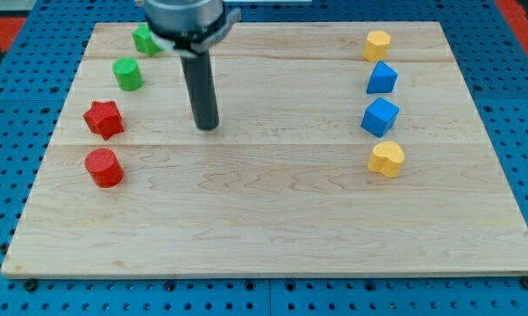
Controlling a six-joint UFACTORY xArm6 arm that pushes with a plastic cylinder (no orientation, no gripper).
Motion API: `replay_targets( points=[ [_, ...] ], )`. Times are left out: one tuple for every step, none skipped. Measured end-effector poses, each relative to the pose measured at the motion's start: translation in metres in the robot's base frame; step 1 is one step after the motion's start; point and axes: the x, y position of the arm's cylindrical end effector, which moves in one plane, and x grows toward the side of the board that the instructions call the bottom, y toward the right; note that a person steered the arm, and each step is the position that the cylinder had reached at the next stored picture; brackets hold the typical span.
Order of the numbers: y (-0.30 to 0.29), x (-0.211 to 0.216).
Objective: Move the red star and the red circle to the bottom
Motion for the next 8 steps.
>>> replay_targets(
  points=[
    [-0.029, -0.026],
    [-0.05, -0.05],
    [-0.085, -0.044],
    [-0.109, -0.034],
    [-0.116, -0.012],
    [-0.081, 0.031],
    [-0.052, 0.056],
    [-0.032, 0.043]
  ],
)
